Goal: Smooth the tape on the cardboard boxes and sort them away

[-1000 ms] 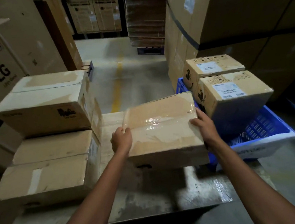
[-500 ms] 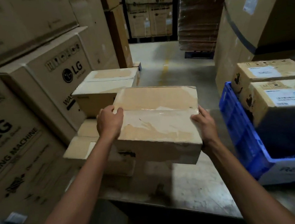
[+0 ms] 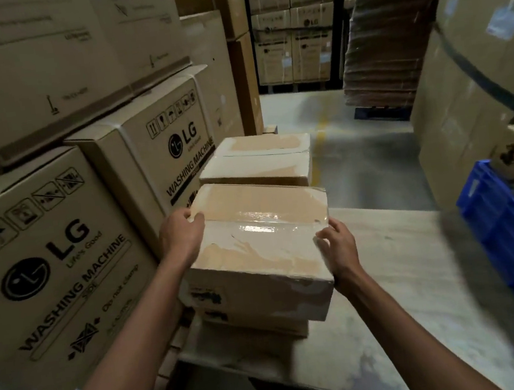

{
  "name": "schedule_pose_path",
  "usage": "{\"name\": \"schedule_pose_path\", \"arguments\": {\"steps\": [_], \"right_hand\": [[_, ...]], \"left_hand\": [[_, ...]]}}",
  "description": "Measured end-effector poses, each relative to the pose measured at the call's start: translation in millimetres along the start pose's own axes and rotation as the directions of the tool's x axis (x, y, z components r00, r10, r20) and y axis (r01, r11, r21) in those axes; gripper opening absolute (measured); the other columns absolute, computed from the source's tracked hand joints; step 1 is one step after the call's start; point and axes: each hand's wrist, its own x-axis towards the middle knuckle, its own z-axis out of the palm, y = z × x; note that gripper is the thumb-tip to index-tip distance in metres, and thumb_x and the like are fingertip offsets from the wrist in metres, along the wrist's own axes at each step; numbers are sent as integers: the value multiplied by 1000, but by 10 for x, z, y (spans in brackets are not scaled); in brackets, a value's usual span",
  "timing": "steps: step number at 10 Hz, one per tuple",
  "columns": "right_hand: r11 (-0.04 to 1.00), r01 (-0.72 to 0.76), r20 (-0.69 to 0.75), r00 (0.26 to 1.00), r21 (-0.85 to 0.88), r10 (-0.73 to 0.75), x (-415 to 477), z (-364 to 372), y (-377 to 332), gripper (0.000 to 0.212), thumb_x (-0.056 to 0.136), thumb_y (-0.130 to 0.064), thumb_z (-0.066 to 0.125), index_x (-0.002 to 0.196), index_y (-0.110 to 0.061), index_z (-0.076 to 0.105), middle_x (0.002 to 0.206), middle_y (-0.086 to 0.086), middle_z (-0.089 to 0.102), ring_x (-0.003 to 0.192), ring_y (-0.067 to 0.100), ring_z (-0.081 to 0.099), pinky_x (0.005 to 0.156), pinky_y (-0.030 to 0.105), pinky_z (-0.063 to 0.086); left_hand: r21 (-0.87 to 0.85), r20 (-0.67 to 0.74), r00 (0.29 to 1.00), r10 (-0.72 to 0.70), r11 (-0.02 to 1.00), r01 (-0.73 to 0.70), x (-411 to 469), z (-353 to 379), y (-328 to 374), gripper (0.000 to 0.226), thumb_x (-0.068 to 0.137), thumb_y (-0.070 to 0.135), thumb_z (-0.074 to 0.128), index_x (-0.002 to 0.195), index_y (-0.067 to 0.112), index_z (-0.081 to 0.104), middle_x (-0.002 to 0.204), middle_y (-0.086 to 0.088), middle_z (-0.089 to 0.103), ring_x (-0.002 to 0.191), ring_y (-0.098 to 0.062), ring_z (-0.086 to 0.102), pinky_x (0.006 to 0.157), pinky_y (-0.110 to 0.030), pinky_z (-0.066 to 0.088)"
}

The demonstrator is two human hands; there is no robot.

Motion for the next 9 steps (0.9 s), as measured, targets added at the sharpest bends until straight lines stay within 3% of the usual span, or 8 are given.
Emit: {"name": "schedule_pose_path", "arguments": {"steps": [2,3,4,5,6,7,8,9], "right_hand": [[999,40,-60,997,-35,-42,268,481,188,32,98,-2,48,128,-4,60,106,1,67,92,16,63,69,23,54],[985,30,-118,992,-170,-50,403,561,215,36,93,-9,55,129,-11,58,114,5,69,95,19,64,79,35,53],[804,98,-154,961,-587,-230,503,590,203,50,94,-26,60,141,-16,49,141,9,57,120,27,57,98,44,49],[255,240,104,886,-937,-453,514,735,95,64,97,-42,55,154,-19,34,165,9,24,151,30,22,118,51,28],[-61,304,309,915,-951,-258,483,927,51,70,101,-56,35,160,-23,17,170,7,-1,156,28,-3,124,54,6],[-141,329,349,925,-934,-150,436,978,149,70,102,-60,18,160,-22,14,169,9,2,156,29,-2,123,58,0],[-119,313,330,930,-942,-160,444,969,118,72,102,-62,19,161,-22,13,169,9,1,156,28,-3,124,57,1],[-57,282,285,905,-958,-317,454,947,-29,74,103,-62,24,161,-21,8,169,9,-4,156,25,-6,125,52,3]], "left_hand": [[62,59,997,49,997,-52,512,123,-352,38,92,41,55,121,19,65,121,-5,65,105,-27,59,85,-40,51],[47,106,994,42,998,-47,683,177,-365,40,90,44,55,121,20,62,122,-5,61,105,-27,58,89,-46,53],[83,146,985,87,991,-100,761,188,-378,45,90,48,52,125,21,58,131,-8,54,118,-30,51,99,-49,48],[213,187,926,328,906,-365,708,244,-307,60,97,52,47,149,23,37,163,-9,20,151,-29,14,119,-51,17],[180,364,768,527,769,-614,640,374,-160,70,100,59,33,159,25,15,168,-4,-6,153,-22,-16,122,-48,-3],[207,613,648,452,700,-683,636,529,-132,74,100,64,23,160,27,2,167,-3,-13,152,-22,-18,123,-54,-4],[212,606,665,436,717,-664,625,597,-38,75,100,65,21,160,26,1,167,-5,-14,153,-23,-16,122,-56,-3],[159,466,646,605,661,-733,586,569,200,75,100,63,22,160,25,-2,165,-4,-22,151,-21,-23,123,-54,-4]]}}
